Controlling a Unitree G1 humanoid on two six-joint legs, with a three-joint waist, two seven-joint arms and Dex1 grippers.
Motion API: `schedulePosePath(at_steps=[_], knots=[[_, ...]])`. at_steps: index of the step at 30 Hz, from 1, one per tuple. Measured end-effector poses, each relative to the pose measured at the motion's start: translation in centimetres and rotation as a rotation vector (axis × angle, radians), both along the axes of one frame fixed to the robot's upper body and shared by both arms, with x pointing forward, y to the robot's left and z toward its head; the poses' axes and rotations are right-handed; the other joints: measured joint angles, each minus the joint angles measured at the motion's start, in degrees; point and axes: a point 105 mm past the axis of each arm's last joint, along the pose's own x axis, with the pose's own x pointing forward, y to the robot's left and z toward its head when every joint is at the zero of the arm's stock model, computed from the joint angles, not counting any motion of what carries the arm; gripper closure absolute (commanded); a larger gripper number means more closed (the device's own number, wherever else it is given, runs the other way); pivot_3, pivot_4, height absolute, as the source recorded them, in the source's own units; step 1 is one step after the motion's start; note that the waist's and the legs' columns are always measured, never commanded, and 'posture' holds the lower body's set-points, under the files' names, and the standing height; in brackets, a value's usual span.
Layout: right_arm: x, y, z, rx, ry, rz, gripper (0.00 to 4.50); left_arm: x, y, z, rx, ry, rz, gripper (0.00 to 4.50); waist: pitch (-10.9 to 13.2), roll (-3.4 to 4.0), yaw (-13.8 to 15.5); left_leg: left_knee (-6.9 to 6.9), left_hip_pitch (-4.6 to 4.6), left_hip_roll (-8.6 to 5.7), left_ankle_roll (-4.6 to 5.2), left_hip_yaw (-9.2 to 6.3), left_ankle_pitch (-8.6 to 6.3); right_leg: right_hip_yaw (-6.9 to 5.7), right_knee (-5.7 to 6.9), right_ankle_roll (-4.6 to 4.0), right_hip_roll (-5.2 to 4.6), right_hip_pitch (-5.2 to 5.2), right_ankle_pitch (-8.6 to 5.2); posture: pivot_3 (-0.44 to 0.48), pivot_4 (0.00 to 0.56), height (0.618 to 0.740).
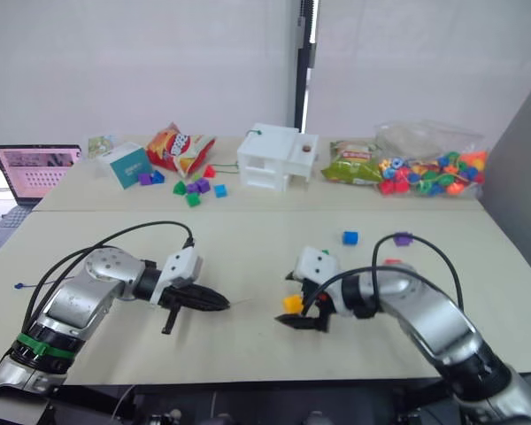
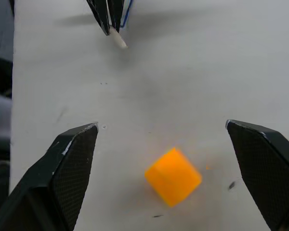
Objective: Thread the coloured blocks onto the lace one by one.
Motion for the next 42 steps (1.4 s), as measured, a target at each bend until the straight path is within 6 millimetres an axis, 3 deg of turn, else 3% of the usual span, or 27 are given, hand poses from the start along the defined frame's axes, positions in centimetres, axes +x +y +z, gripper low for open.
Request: schedulePosePath(at_steps=[7, 17, 31, 42], knots=[[1.7, -0.7, -3.2, -0.107, 0.028, 0.173, 0.01, -0.9, -0.3, -0.1, 0.016, 0.019, 0.019, 4.50, 0.0, -0.04, 0.6, 0.01, -0.13, -0.07, 0.00, 0.01, 0.00, -0.02, 0.08, 0.01, -0.14, -0.04, 0.01, 0.000, 0.150, 0.740], [1.9, -1.7, -4.4, -0.120, 0.057, 0.224, 3.20, -1.4, -0.6, -0.4, 0.037, 0.054, 0.044, 4.50, 0.0, -0.03, 0.5, 0.01, -0.08, -0.04, -0.03, 0.00, 0.01, -0.01, 0.10, 0.00, -0.12, -0.05, 0.01, 0.000, 0.150, 0.740], [0.7, -0.7, -4.7, -0.077, 0.055, 0.045, 3.23, -0.5, -2.5, -1.2, 0.119, 0.061, 0.051, 4.50, 0.0, -0.03, 1.0, 0.01, -0.06, -0.09, -0.04, -0.03, 0.01, 0.01, 0.14, -0.01, -0.13, -0.07, 0.01, 0.000, 0.150, 0.740], [-0.2, -0.2, -4.6, -0.107, 0.045, 0.034, 3.23, 0.6, -3.4, -1.4, 0.193, 0.041, 0.032, 4.50, 0.0, -0.04, 1.0, 0.01, -0.03, -0.09, -0.04, -0.03, 0.01, 0.00, 0.13, 0.00, -0.09, -0.02, 0.01, 0.000, 0.150, 0.740]])
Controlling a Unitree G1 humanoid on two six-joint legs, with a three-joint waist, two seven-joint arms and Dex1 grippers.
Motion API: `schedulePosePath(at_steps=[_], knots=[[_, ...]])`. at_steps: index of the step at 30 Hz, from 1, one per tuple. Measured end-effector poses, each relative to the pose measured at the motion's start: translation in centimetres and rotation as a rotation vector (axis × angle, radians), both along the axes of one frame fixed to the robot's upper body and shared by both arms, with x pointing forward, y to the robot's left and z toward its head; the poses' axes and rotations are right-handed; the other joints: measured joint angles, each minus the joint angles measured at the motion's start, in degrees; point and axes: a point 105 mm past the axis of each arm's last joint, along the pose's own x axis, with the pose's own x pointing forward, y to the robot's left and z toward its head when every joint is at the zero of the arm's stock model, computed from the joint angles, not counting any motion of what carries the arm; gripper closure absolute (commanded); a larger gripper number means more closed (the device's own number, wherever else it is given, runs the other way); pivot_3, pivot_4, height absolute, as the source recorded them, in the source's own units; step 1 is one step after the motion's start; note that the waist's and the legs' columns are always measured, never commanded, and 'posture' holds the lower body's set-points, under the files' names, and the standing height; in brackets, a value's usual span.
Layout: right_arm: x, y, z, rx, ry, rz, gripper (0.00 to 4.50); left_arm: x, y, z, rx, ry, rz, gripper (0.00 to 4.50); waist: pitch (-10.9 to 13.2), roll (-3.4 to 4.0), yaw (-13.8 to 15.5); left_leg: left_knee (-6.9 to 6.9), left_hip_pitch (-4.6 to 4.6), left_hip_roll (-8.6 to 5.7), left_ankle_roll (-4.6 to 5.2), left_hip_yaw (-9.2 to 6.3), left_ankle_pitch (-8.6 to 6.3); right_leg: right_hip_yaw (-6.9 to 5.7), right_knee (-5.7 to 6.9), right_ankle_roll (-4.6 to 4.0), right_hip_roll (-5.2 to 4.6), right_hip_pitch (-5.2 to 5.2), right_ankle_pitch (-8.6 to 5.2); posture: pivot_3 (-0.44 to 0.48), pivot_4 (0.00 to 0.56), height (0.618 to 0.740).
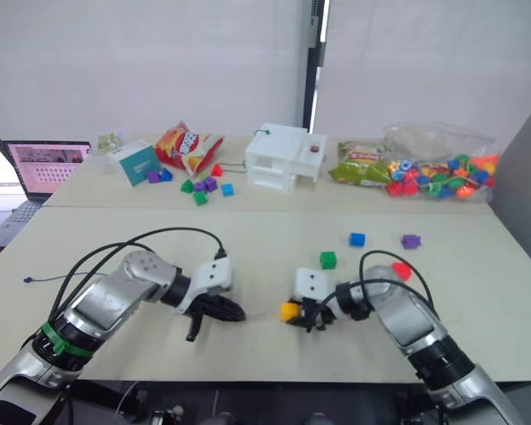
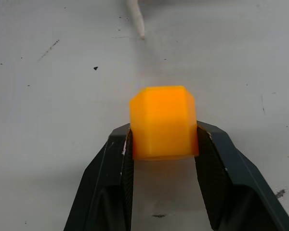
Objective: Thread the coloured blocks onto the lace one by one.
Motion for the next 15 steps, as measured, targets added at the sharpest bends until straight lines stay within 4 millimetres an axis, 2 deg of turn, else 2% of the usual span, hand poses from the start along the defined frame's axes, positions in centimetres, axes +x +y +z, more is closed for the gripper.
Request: schedulePosePath(at_steps=[4, 15], knots=[[-0.27, 0.17, -0.01, -0.003, 0.005, 0.010, 3.23, 0.48, -0.26, -0.15, 0.023, -0.018, -0.019, 4.50, 0.0, 0.00, 0.0, 0.00, 0.00, 0.00, 0.00, 0.00, 0.00, 0.00, 0.00, 0.00, 0.01, 0.00, 0.00, 0.000, 0.150, 0.740], [-0.38, 0.28, -0.02, -0.011, 0.006, 0.009, 3.23, -0.06, -0.71, -0.28, 0.042, -0.001, -0.086, 4.50, 0.0, 0.00, 0.0, 0.00, 0.00, 0.01, 0.00, 0.00, 0.00, 0.00, 0.00, 0.00, 0.02, 0.00, 0.00, 0.000, 0.150, 0.740]])
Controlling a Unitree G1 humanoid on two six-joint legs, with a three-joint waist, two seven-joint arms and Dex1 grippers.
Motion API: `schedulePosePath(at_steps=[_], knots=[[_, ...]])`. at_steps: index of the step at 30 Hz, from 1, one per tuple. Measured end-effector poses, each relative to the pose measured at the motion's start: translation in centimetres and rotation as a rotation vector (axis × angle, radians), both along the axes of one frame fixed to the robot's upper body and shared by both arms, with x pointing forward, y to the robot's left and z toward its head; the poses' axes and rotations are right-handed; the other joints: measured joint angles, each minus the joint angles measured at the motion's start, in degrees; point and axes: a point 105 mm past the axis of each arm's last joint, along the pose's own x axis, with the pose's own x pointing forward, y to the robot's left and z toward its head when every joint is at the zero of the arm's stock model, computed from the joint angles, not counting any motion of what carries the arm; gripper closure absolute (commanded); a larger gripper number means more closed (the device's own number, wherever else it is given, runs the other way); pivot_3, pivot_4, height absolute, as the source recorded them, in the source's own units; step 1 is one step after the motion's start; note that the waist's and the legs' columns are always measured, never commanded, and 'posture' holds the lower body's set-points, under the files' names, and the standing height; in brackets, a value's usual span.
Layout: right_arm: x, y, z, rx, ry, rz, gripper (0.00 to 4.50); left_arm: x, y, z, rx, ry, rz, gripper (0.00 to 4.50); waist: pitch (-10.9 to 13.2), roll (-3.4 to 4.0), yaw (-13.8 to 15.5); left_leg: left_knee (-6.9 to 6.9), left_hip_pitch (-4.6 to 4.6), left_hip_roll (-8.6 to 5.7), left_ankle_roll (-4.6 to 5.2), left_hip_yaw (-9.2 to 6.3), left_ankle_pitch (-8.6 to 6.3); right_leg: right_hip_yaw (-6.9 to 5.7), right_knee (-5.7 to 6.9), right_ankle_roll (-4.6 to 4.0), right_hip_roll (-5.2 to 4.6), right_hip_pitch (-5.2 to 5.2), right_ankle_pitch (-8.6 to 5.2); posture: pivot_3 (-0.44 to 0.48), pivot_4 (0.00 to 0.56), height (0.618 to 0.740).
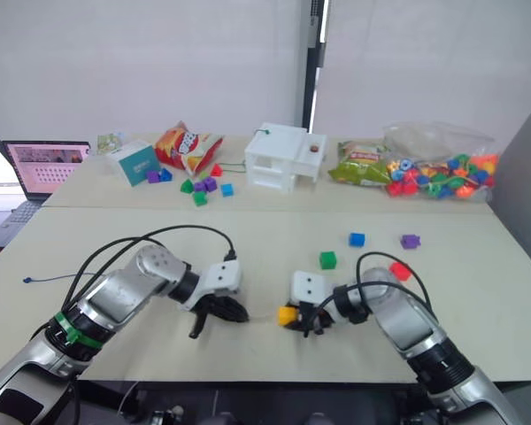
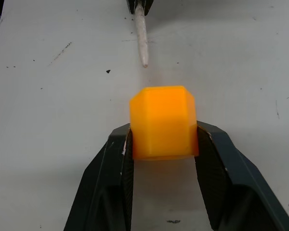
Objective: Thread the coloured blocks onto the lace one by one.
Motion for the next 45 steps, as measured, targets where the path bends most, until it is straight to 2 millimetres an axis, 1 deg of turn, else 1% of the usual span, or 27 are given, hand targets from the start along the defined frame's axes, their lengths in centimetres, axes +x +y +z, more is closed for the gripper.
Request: schedulePosePath(at_steps=[4, 7, 15, 18, 22, 24, 25, 28, 29, 33, 38, 45], knots=[[0.0, 0.0, 0.0, -0.001, 0.002, -0.001, 3.23, 0.2, -0.3, 0.3, -0.001, -0.014, -0.004, 4.50, 0.0, 0.00, 0.0, 0.00, 0.00, 0.00, 0.00, 0.00, 0.00, 0.00, 0.00, 0.00, 0.00, 0.00, 0.00, 0.000, 0.150, 0.740], [-0.1, 0.1, 0.0, -0.003, 0.006, -0.004, 3.23, 0.5, -0.9, 0.7, -0.011, -0.026, -0.015, 4.50, 0.0, 0.00, 0.0, 0.01, 0.00, 0.00, 0.00, 0.00, 0.00, 0.00, 0.00, 0.00, 0.00, 0.01, 0.00, 0.000, 0.150, 0.740], [-0.3, 0.3, 0.1, -0.005, 0.005, 0.001, 3.23, 0.1, -2.5, 0.3, -0.035, -0.010, -0.050, 4.50, 0.0, 0.00, 0.0, 0.01, 0.00, 0.00, 0.00, 0.00, 0.00, 0.00, 0.00, 0.00, 0.02, 0.01, 0.00, 0.000, 0.150, 0.740], [-0.2, 0.4, 0.0, -0.006, 0.007, -0.005, 3.23, -0.1, -2.7, 0.2, -0.035, -0.006, -0.059, 4.50, 0.0, 0.00, 0.0, 0.01, 0.01, 0.01, 0.00, -0.01, 0.00, 0.00, 0.00, 0.00, 0.02, 0.01, 0.00, 0.000, 0.150, 0.740], [-0.3, 0.4, 0.0, -0.005, 0.007, -0.009, 3.23, 0.0, -2.6, 0.2, -0.031, -0.009, -0.056, 4.50, 0.0, 0.00, 0.0, 0.01, 0.01, 0.01, 0.00, -0.01, 0.00, 0.00, 0.00, 0.00, 0.02, 0.01, 0.00, 0.000, 0.150, 0.740], [-0.3, 0.4, 0.0, -0.005, 0.007, -0.009, 3.23, 0.1, -2.2, 0.2, -0.019, -0.010, -0.051, 4.50, 0.0, 0.00, 0.0, 0.01, 0.01, 0.01, 0.00, -0.02, 0.00, 0.00, 0.00, 0.00, 0.03, 0.01, 0.00, 0.000, 0.150, 0.740], [-0.3, 0.4, 0.0, -0.005, 0.007, -0.008, 3.23, 0.2, -1.7, 0.2, -0.004, -0.013, -0.045, 4.50, 0.0, 0.00, -0.1, 0.01, 0.01, 0.01, 0.00, -0.02, 0.00, 0.00, 0.00, 0.00, 0.04, 0.01, 0.00, 0.000, 0.150, 0.740], [-0.4, 0.4, -0.1, -0.006, 0.008, -0.008, 3.23, 0.7, 0.7, 0.1, 0.065, -0.022, -0.010, 4.50, 0.0, 0.00, -0.2, 0.01, 0.02, 0.01, 0.00, -0.02, 0.00, 0.00, 0.00, -0.01, 0.04, 0.01, -0.01, 0.000, 0.150, 0.740], [-0.4, 0.2, -0.1, -0.009, 0.008, -0.010, 3.23, 0.6, 1.0, 0.1, 0.075, -0.012, -0.007, 4.50, 0.0, 0.00, -0.2, 0.00, 0.02, 0.01, 0.00, -0.02, 0.00, 0.00, 0.01, -0.01, 0.04, 0.03, -0.01, 0.000, 0.150, 0.740], [-0.4, 0.2, -0.1, -0.012, 0.007, -0.011, 3.23, 0.3, 0.9, 0.1, 0.074, 0.016, -0.012, 4.50, 0.0, -0.02, 0.1, 0.06, 0.04, 0.01, 0.00, -0.04, 0.00, -0.03, 0.00, 0.00, 0.02, 0.10, -0.01, 0.000, 0.150, 0.740], [-0.4, 0.4, -0.1, -0.007, 0.008, -0.007, 3.23, 0.4, -0.2, 0.3, 0.068, -0.001, -0.033, 4.50, 0.0, -0.02, 0.0, 0.06, 0.05, 0.02, 0.00, -0.04, 0.00, -0.03, 0.00, -0.01, 0.04, 0.09, -0.01, 0.000, 0.150, 0.740], [-0.6, 0.5, -0.1, -0.006, 0.011, -0.008, 3.23, 0.4, -0.4, -0.4, 0.089, 0.009, -0.031, 4.50, 0.0, -0.02, -0.1, 0.06, 0.04, 0.04, 0.00, -0.04, 0.00, -0.02, 0.01, -0.01, 0.07, 0.08, -0.01, 0.000, 0.150, 0.740]])
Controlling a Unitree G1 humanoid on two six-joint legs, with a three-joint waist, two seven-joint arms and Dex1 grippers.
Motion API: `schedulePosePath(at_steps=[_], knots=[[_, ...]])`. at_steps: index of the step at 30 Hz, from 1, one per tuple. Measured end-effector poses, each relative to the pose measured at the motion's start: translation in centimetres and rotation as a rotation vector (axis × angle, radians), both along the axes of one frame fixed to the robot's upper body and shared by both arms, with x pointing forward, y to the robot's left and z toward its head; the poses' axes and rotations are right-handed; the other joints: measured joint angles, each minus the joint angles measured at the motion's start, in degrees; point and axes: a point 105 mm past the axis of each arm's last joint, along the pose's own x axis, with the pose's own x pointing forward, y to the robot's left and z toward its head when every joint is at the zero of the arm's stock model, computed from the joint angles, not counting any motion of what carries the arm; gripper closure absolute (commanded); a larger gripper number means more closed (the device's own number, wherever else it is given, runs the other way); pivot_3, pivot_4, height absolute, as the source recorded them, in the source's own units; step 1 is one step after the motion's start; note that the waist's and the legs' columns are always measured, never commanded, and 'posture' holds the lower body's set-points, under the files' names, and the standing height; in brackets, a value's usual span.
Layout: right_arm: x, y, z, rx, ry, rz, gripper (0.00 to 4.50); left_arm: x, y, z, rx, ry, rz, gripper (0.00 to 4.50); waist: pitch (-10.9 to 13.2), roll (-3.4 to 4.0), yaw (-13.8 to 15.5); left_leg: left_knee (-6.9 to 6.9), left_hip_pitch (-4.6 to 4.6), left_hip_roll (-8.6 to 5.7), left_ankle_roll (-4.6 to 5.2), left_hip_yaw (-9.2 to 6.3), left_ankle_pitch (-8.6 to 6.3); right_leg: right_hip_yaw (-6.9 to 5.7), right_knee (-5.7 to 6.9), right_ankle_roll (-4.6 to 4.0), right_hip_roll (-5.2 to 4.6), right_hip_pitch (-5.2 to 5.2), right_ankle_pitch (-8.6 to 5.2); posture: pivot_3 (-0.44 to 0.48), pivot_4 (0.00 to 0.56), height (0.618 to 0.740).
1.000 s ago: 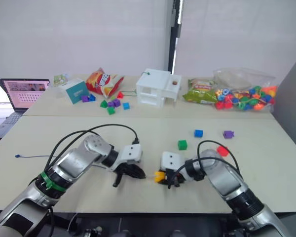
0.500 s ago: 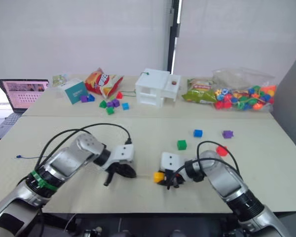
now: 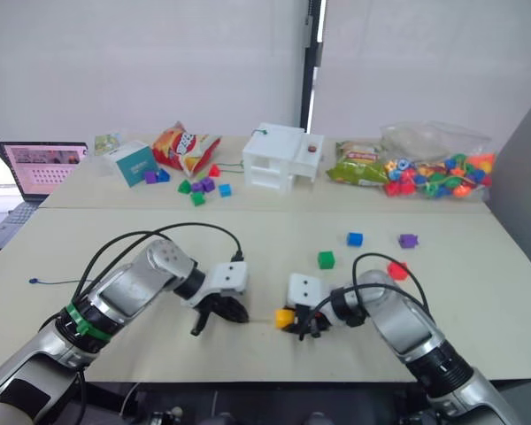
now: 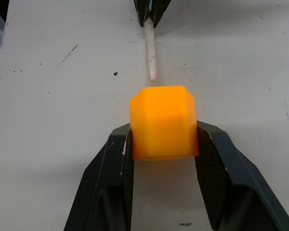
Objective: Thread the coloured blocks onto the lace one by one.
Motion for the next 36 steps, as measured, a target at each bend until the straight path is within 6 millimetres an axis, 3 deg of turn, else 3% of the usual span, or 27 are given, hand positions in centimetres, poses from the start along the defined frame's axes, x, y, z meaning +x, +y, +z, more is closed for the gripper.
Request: schedulePosePath(at_steps=[5, 24, 28, 33, 36], knots=[[-0.1, 0.1, 0.0, 0.000, 0.000, 0.001, 3.23, 0.1, 0.0, -0.3, 0.008, 0.005, 0.006, 4.50, 0.0, 0.00, 0.0, 0.00, 0.00, 0.00, 0.00, 0.00, 0.00, 0.00, 0.00, 0.00, 0.00, 0.00, 0.00, 0.000, 0.150, 0.740], [-0.1, 0.1, 0.0, 0.000, -0.002, -0.001, 3.23, -0.3, -2.9, 0.3, -0.064, 0.004, -0.031, 4.50, 0.0, 0.00, 0.0, 0.01, 0.01, 0.00, 0.00, 0.00, 0.00, 0.00, 0.00, 0.00, -0.01, 0.01, 0.00, 0.000, 0.150, 0.740], [-0.1, 0.2, 0.0, 0.001, -0.005, -0.004, 3.23, -0.1, -2.4, 0.3, -0.050, -0.003, -0.023, 4.50, 0.0, 0.00, -0.1, 0.01, 0.01, 0.00, 0.00, 0.00, 0.00, 0.01, 0.00, 0.00, 0.00, 0.01, 0.00, 0.000, 0.150, 0.740], [-0.1, 0.1, -0.1, -0.001, -0.006, -0.005, 3.23, 0.6, 0.3, 0.3, 0.022, -0.008, 0.053, 4.50, 0.0, 0.00, -0.2, 0.01, 0.01, 0.00, 0.00, -0.01, 0.00, 0.00, 0.00, 0.00, 0.00, 0.01, 0.00, 0.000, 0.150, 0.740], [-0.1, 0.2, 0.0, -0.001, -0.007, -0.003, 3.23, 0.4, 0.4, 0.6, 0.026, 0.037, 0.082, 4.50, 0.0, -0.02, -0.2, 0.03, 0.00, 0.00, 0.00, -0.02, 0.00, -0.02, 0.00, 0.00, 0.01, 0.02, 0.00, 0.000, 0.150, 0.740]])
